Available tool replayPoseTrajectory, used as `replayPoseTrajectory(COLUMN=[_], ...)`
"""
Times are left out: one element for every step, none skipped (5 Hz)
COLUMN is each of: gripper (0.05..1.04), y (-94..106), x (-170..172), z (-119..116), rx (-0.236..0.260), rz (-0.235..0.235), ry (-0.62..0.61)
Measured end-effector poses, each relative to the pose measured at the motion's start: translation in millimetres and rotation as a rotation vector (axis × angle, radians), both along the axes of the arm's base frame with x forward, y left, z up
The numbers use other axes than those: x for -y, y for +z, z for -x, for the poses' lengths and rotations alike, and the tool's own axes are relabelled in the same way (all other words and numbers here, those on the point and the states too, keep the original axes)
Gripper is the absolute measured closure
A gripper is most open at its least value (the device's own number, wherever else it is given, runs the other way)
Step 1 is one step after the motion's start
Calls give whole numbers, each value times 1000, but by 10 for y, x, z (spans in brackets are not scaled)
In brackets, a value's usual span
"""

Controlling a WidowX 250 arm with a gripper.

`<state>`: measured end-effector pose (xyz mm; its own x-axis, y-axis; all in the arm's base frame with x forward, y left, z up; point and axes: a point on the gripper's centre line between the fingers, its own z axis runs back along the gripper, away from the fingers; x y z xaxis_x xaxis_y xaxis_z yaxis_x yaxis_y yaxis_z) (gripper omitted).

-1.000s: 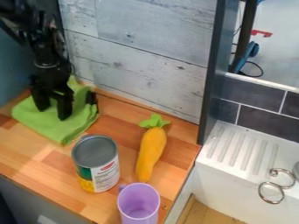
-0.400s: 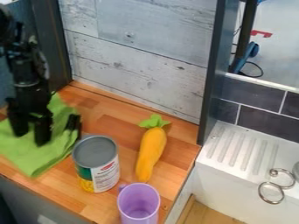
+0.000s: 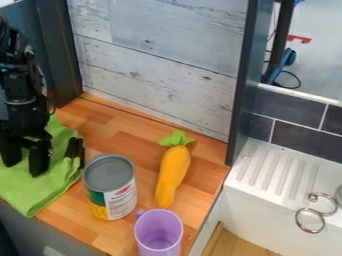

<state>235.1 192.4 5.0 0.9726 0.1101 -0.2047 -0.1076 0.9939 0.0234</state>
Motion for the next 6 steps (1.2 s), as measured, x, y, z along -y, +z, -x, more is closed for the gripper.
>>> replayPoseTrajectory(gripper=[83, 83, 83, 83, 83, 83], y=[15, 110, 680, 1212, 1481, 1544], x=[-70, -75, 175, 360, 587, 857], z=[-65, -184, -324, -200, -63, -75], rx=[22, 46, 94, 115, 114, 97], rz=[-12, -51, -130, -160, -132, -66], ry=[49, 164, 200, 201, 125, 22])
